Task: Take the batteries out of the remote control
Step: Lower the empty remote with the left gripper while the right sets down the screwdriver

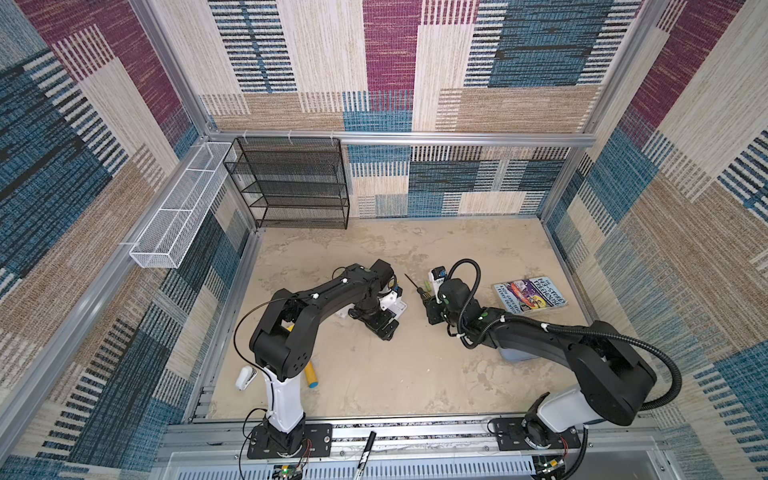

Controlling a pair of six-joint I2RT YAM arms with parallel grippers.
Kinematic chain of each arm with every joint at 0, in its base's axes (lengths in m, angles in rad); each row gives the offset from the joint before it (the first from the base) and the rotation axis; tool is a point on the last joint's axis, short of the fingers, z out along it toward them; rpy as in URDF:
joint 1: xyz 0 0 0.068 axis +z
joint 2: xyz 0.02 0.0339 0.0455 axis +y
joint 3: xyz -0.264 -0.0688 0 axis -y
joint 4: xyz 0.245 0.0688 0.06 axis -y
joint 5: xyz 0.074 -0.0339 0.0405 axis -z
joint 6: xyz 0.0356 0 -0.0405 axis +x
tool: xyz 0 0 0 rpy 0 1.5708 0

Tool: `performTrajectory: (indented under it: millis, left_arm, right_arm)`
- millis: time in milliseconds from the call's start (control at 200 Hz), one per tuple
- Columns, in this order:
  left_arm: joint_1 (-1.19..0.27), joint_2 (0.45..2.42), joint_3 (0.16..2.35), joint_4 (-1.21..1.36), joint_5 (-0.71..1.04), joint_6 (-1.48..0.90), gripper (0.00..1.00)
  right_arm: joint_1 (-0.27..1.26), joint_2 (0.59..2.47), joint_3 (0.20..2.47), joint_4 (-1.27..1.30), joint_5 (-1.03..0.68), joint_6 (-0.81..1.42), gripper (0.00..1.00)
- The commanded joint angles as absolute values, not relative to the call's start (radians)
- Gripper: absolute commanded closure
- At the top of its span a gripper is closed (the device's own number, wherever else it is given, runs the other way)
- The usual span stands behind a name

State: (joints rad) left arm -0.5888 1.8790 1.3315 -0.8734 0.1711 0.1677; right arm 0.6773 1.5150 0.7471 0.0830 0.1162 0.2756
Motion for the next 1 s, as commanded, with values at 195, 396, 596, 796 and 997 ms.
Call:
performTrajectory:
  millis: [195, 396, 596, 796, 997]
  left_arm:
    - [-0.555, 1.755, 1.341, -0.792, 0.222, 0.118, 0.01]
    - [-0.506, 1.667, 1.296, -0.678, 0.19, 0.054, 0.01]
    - [-0.474, 1.559, 1.223, -0.577, 0.143, 0.007, 0.01]
    - [-0.456, 1.468, 1.148, -0.511, 0.071, -0.018, 0.01]
    - [-0.443, 1.386, 1.068, -0.479, -0.005, -0.039, 0.0]
  right_arm:
    - [0.676, 1.578, 0.701, 0.202, 0.067, 0.317, 1.0]
    - [0.677, 1.618, 0.651, 0.243, 0.07, 0.347, 0.94]
    - [0.677, 1.657, 0.633, 0.258, 0.068, 0.347, 0.83]
    - [0.676, 1.7, 0.639, 0.257, 0.064, 0.338, 0.72]
    - [0.677, 1.761, 0.667, 0.241, 0.051, 0.321, 0.64]
